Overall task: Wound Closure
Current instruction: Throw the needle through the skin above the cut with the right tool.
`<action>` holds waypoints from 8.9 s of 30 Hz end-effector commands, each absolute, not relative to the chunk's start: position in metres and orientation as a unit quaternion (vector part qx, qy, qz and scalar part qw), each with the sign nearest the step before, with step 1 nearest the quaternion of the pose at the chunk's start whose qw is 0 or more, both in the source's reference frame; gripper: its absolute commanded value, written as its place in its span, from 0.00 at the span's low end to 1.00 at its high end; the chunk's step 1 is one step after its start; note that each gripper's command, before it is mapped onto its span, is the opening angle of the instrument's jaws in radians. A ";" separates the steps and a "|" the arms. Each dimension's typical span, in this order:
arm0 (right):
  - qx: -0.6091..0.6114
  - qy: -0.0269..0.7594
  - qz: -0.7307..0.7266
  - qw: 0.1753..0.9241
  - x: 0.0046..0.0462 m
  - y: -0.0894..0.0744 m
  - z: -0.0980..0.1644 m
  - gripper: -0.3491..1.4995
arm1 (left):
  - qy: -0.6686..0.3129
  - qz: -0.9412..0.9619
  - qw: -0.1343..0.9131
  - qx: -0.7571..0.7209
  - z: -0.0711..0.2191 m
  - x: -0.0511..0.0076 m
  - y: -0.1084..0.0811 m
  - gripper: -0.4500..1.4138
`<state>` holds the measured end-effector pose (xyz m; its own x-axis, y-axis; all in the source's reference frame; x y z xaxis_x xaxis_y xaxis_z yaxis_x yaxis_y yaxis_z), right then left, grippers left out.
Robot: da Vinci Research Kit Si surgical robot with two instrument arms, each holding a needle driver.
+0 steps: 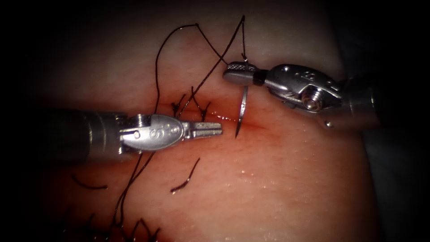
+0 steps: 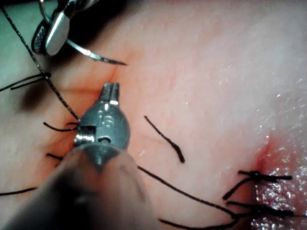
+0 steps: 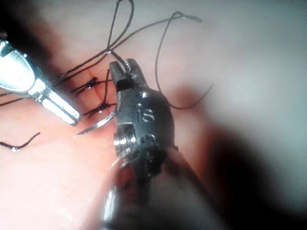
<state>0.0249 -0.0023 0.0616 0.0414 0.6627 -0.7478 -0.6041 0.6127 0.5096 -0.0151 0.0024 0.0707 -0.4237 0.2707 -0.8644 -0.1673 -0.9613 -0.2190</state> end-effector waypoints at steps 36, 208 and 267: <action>-0.146 0.556 0.253 0.778 0.0265 -0.002 0.065 0.00 | -0.056 0.903 0.080 -0.419 0.076 -0.0188 0.001 0.00; 0.465 0.407 0.634 0.465 0.0314 -0.010 0.072 0.00 | -0.096 0.925 0.053 -0.364 0.080 -0.0154 -0.004 0.00; 0.420 0.454 0.615 0.489 0.0318 -0.013 0.071 0.00 | -0.086 0.920 0.059 -0.378 0.079 -0.0140 -0.003 0.00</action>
<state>0.0312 -0.0127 0.0705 -0.1741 0.9820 0.0733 -0.2206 -0.1114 0.9690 -0.0134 -0.0027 0.0779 -0.6935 0.1739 -0.6991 -0.0338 -0.9772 -0.2096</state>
